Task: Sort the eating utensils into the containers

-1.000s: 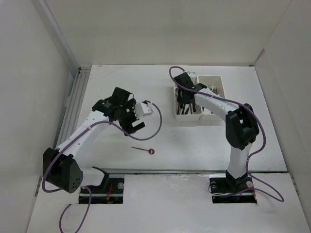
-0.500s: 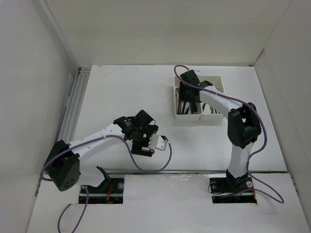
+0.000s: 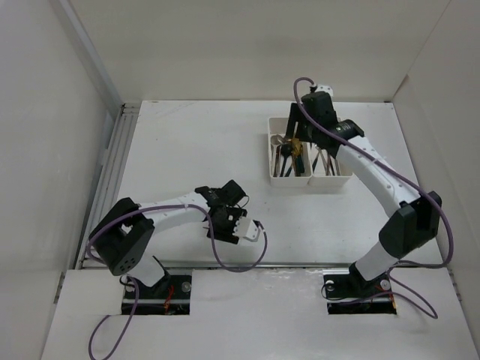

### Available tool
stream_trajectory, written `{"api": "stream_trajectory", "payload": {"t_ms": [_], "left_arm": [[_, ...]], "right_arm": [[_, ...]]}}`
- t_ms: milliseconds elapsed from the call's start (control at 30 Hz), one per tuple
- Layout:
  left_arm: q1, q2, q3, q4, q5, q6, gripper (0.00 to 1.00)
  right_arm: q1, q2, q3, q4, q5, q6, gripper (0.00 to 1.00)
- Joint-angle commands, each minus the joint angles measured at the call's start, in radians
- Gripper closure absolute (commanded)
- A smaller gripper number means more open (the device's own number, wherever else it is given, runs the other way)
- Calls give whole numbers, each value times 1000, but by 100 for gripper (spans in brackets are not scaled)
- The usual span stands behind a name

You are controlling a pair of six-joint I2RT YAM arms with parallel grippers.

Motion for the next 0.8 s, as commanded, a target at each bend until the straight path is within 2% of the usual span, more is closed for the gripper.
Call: {"api": "stream_trajectory", "payload": {"t_ms": [0, 100, 133, 167, 200, 233, 267, 433, 533, 667, 700, 767], "left_arm": [[-4, 83, -20, 47, -55, 5, 45], [-4, 128, -31, 38, -64, -5, 52], [-13, 128, -31, 38, -51, -24, 59], [-13, 137, -31, 38, -50, -25, 66], [-27, 137, -31, 48, -50, -40, 83], [-37, 150, -31, 59, -50, -67, 94], [-38, 150, -31, 59, -50, -80, 100], [-38, 159, -19, 50, -50, -133, 100], [17, 159, 37, 27, 3, -202, 100], [198, 159, 248, -79, 179, -293, 100], [272, 159, 344, -131, 265, -310, 100], [333, 159, 429, -177, 343, -340, 100]], "right_arm": [[5, -78, -15, 10, -3, -2, 20], [5, -131, -42, 19, 8, -2, 20], [5, -144, -53, 19, 23, -2, 20], [5, -168, -53, 19, 23, -2, 20], [5, -181, -53, 19, 38, -2, 20], [5, -193, -64, 19, 51, -2, 20], [5, -204, -64, 19, 51, -2, 20], [-4, -271, -64, 28, 60, 7, 17], [-4, -291, -75, 37, 46, 7, 17], [-4, -300, -113, 46, 22, 17, 17], [-4, -312, -122, 46, 11, 17, 17], [-4, -322, -154, 57, -17, 17, 17]]}}
